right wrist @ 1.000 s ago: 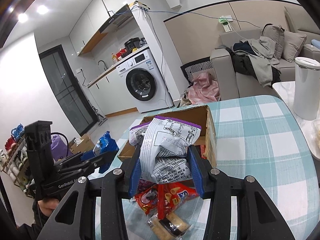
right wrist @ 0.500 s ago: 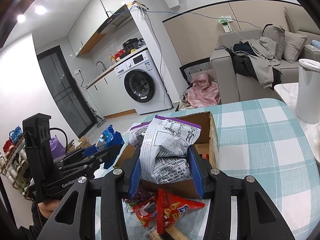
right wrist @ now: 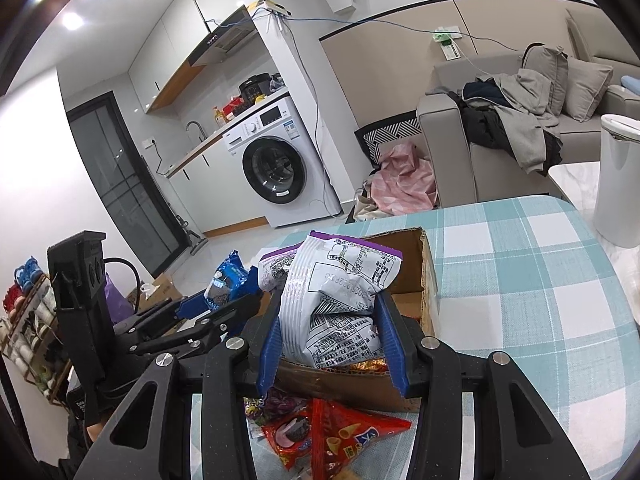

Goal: Organize snacks
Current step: 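Lower the Oreo pack and white bag into the box with both grippers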

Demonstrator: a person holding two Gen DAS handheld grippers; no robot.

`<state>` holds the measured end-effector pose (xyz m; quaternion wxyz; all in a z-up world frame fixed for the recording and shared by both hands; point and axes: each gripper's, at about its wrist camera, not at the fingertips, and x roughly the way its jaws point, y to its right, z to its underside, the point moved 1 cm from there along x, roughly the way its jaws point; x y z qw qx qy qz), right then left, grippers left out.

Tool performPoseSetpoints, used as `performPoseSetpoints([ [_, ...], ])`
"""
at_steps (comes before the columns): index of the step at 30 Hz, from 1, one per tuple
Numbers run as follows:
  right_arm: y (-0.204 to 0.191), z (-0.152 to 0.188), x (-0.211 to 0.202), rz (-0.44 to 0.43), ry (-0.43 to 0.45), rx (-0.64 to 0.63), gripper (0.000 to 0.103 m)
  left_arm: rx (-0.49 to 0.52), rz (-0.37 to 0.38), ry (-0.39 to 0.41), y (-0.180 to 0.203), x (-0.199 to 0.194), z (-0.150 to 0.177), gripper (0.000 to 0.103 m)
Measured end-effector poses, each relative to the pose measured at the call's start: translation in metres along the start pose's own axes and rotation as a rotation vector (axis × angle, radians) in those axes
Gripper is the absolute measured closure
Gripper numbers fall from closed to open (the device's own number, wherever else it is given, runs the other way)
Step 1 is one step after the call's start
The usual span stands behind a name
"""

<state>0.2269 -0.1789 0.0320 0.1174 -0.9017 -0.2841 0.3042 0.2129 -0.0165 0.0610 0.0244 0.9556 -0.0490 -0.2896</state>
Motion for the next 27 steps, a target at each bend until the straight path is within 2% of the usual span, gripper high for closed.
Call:
performPoseSetpoints([
  [27,0.016,0.011,0.048,0.063,-0.071,-0.005,0.058,0.003,-0.017,-0.049,0.001,0.053,0.016,0.057],
])
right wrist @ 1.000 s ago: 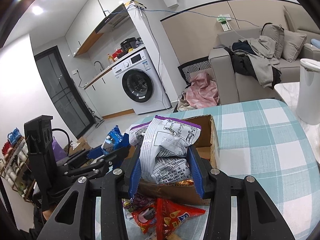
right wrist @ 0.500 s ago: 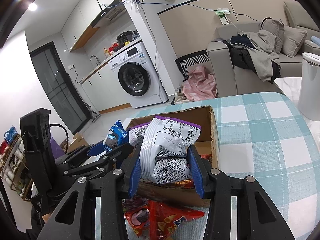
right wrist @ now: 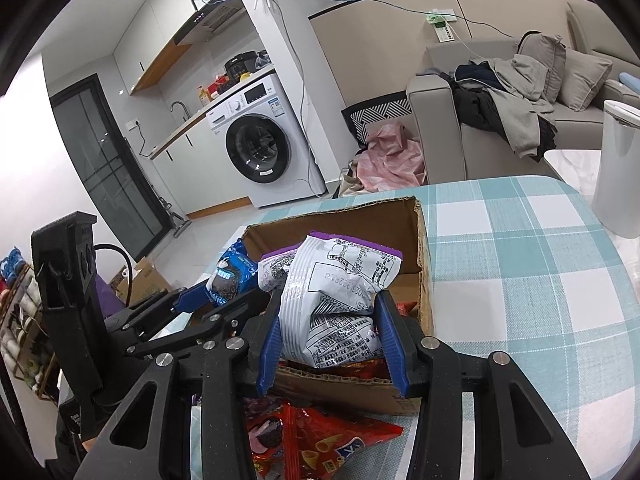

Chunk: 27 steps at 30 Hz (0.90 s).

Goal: Organize snacks
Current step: 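Lower the Oreo pack and white bag into the box with both grippers, then open both grippers and withdraw them toward the remaining snacks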

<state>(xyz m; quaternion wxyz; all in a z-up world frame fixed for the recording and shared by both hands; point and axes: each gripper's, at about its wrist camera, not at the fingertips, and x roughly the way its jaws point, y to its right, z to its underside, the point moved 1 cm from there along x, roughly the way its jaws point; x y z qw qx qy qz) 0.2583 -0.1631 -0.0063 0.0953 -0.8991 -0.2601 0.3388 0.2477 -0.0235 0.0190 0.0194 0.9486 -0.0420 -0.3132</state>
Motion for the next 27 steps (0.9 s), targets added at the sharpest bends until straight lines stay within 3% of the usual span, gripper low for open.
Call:
performPoseSetpoints([
  [10,0.003,-0.002,0.007,0.066,-0.007,-0.013,0.058,-0.016,-0.020,-0.005,-0.005,0.006,-0.001,0.056],
  [13,0.001,0.001,0.004,0.085,0.000,-0.032,0.058,-0.033,0.002,-0.014,-0.010,0.001,-0.001,0.046],
  [15,0.000,0.003,-0.007,0.089,0.041,-0.040,0.052,-0.032,0.000,0.005,-0.011,-0.008,-0.001,0.024],
  [16,0.000,0.004,-0.012,0.089,0.053,-0.041,0.051,-0.028,0.000,0.013,-0.011,-0.013,-0.001,0.020],
  [21,0.000,0.011,-0.026,0.137,0.031,-0.060,0.005,-0.003,0.001,0.012,-0.009,-0.036,0.005,0.016],
  [22,0.000,0.014,-0.028,0.132,0.021,-0.061,0.004,0.000,-0.007,0.016,-0.008,-0.043,0.007,0.014],
  [24,0.000,0.021,-0.031,0.133,-0.003,-0.066,0.001,0.002,-0.017,0.033,-0.007,-0.056,0.013,0.000],
  [27,-0.001,0.031,-0.035,0.139,-0.024,-0.076,0.000,0.019,-0.018,0.060,-0.005,-0.080,0.024,0.000],
])
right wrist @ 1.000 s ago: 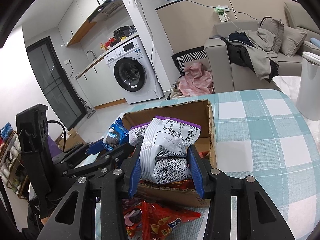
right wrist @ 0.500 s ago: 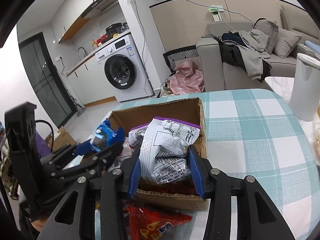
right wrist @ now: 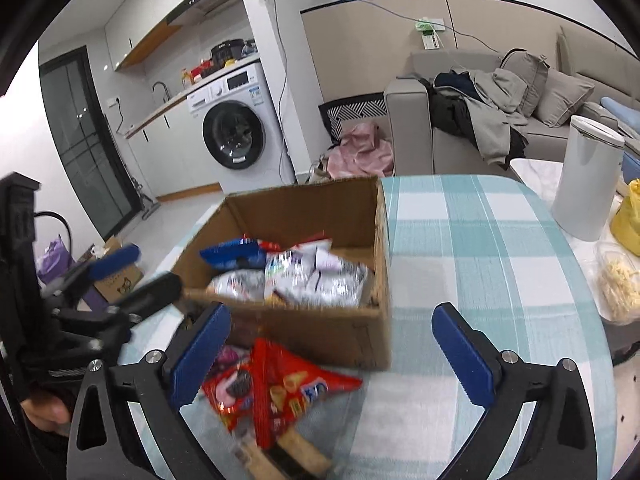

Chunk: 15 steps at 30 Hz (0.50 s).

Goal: Organize snacks
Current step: 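Open both grippers and withdraw them toward the remaining snacks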

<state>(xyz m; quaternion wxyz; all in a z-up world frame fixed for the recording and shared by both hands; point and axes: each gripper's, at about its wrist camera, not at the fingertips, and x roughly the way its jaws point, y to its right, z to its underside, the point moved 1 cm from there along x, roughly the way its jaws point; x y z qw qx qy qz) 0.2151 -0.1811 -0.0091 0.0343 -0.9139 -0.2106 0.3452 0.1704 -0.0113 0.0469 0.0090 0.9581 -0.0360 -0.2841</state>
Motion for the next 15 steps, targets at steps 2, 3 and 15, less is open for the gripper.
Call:
performPoseSetpoints([
  [2,0.000,0.007,-0.004,-0.017,-0.014,-0.001,0.000,0.013,-0.001,0.003,0.001,-0.012,0.008,0.000],
  [3,0.001,0.010,-0.005,-0.022,-0.021,-0.001,0.000,0.016,0.000,0.003,0.000,-0.016,0.011,0.000],
  [15,0.001,0.040,-0.010,-0.006,-0.092,-0.015,0.000,-0.013,0.004,-0.051,-0.021,-0.034,0.042,0.000],
])
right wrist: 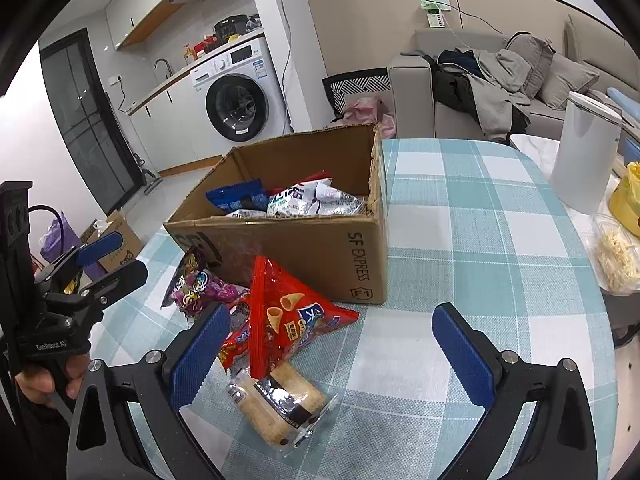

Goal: Organize snacks
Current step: 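Open both grippers and withdraw them toward the remaining snacks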

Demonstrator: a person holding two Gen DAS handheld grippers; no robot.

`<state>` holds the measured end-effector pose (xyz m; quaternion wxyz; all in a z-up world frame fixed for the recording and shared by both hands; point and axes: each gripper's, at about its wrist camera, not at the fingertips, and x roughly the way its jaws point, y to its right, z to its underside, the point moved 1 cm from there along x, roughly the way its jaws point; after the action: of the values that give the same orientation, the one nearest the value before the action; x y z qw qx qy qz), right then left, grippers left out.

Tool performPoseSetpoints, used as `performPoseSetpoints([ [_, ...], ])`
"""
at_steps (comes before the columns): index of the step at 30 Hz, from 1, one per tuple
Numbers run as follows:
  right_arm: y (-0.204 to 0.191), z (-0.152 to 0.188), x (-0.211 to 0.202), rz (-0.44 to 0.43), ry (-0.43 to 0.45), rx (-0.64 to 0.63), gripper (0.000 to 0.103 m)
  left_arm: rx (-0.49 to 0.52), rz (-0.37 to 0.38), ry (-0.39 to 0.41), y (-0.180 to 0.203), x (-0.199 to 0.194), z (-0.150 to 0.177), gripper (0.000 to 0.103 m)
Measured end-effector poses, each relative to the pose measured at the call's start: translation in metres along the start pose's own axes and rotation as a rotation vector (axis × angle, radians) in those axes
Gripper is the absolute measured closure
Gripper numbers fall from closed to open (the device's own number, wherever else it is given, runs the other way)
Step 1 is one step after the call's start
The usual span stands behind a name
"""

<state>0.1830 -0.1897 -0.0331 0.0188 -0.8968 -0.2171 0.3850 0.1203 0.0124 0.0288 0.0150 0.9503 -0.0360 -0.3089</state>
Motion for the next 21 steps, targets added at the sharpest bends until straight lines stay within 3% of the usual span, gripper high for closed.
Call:
performPoseSetpoints([
  [21,-0.021,-0.009,0.041,0.013,-0.071,-0.004,0.000,-0.051,-0.053,-0.103,-0.020,0.043,0.015,0.000],
])
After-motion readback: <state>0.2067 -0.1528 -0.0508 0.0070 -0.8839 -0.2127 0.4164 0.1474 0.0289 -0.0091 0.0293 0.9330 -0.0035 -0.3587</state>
